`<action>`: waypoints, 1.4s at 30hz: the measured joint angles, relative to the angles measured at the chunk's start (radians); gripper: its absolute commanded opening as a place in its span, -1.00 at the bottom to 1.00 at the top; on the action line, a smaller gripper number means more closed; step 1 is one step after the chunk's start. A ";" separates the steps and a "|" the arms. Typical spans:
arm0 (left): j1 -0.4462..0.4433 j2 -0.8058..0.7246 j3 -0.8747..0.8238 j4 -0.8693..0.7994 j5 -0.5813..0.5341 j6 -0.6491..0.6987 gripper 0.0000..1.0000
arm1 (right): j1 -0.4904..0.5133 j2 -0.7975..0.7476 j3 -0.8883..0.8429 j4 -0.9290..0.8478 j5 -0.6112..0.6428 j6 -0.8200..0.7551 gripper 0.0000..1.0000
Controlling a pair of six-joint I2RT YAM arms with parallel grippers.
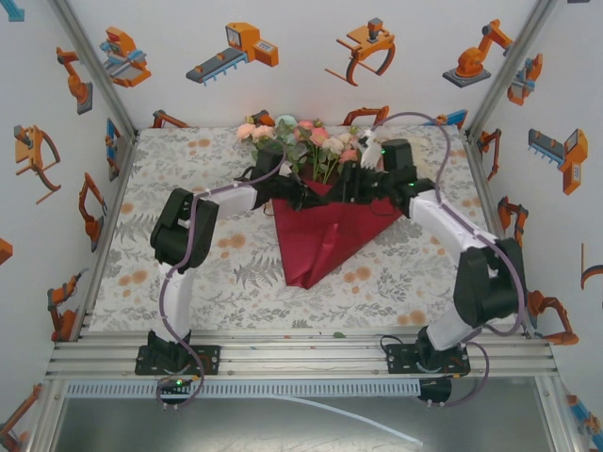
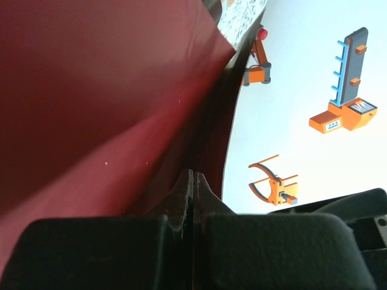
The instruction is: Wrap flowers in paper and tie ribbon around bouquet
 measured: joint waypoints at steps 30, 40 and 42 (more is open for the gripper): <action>0.073 -0.334 -0.002 -0.497 -0.441 0.606 -0.45 | -0.454 -0.457 -0.499 -0.588 0.440 0.240 0.91; 0.041 -0.190 -0.039 -0.555 -0.255 0.666 -0.23 | -0.421 -0.510 -0.647 -0.482 0.232 0.278 0.70; 0.038 -0.184 -0.045 -0.556 -0.228 0.669 -0.23 | -0.393 -0.563 -0.647 -0.453 0.199 0.292 0.76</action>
